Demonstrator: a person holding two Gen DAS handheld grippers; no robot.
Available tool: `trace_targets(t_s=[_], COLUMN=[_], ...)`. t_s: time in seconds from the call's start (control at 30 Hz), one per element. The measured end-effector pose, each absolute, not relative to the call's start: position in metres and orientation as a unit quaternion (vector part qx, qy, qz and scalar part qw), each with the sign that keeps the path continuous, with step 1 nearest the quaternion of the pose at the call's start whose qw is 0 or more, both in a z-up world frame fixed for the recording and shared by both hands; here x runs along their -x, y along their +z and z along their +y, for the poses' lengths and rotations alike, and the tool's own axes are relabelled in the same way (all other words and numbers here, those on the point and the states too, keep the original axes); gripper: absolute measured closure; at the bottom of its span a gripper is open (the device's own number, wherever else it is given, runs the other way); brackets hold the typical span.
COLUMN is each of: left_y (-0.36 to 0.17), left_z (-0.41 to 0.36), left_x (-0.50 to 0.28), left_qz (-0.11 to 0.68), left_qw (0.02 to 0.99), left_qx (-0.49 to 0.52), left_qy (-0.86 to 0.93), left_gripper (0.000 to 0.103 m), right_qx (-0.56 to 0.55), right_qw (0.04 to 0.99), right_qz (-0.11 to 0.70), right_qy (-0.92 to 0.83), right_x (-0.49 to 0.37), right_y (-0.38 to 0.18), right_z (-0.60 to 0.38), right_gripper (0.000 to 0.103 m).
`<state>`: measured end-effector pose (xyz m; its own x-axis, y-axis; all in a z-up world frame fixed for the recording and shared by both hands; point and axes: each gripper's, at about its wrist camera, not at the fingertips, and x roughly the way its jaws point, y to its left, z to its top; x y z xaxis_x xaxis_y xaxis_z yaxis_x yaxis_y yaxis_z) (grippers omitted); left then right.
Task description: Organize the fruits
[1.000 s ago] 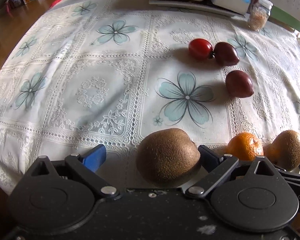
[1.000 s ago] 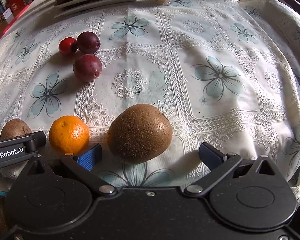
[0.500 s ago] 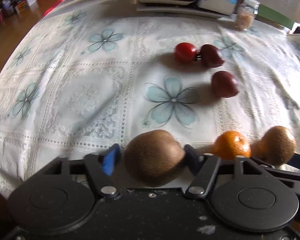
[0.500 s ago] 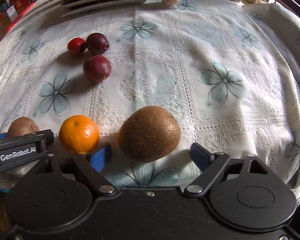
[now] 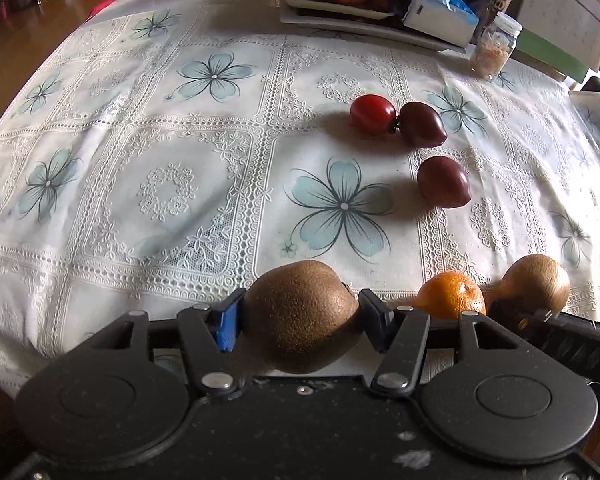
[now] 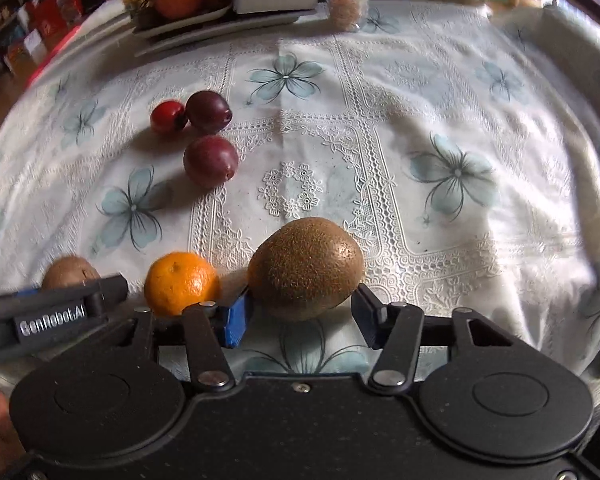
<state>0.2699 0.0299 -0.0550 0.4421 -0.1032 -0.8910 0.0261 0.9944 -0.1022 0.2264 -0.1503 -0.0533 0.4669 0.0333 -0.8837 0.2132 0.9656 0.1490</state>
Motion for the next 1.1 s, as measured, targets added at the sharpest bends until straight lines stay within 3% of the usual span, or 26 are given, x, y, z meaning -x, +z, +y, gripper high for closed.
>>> trace_targets(t_s=[0.2,0.27,0.3,0.37,0.43,0.67,0.93,1.1], left_y=[-0.046,-0.041,-0.038,-0.035,-0.036,-0.045,-0.055,-0.057], left_z=[0.029,0.028,0.027,0.025,0.024,0.029,0.032,0.026], left_x=[-0.266,-0.265,-0.263,-0.260,-0.259,-0.265,-0.271,-0.270], left_qz=[0.515,0.508,0.504,0.499,0.501,0.516,0.530,0.530], left_qw=[0.856,0.859,0.862,0.864,0.863,0.855,0.847,0.848], left_qx=[0.036,0.035,0.034,0.029,0.027,0.034,0.034,0.019], left_qy=[-0.043,-0.046,-0.048,-0.051,-0.052,-0.036,-0.016,-0.008], left_gripper=[0.042,0.042,0.042,0.042,0.042,0.042,0.042,0.042], right_qx=[-0.178,-0.169,-0.161,-0.142,-0.142,-0.197,-0.198,-0.157], right_qw=[0.849,0.860,0.867,0.873,0.868,0.833,0.846,0.859], right_qz=[0.495,0.478,0.469,0.465,0.474,0.516,0.494,0.487], right_qy=[-0.056,-0.057,-0.052,-0.043,-0.034,-0.038,-0.012,-0.020], right_x=[-0.225,-0.221,-0.220,-0.219,-0.222,-0.229,-0.225,-0.227], right_y=[-0.045,-0.037,-0.032,-0.027,-0.030,-0.058,-0.058,-0.059], right_z=[-0.169,-0.167,-0.165,-0.160,-0.158,-0.171,-0.164,-0.157], right_gripper=[0.046,0.054,0.067,0.076,0.070,0.067,0.036,0.034])
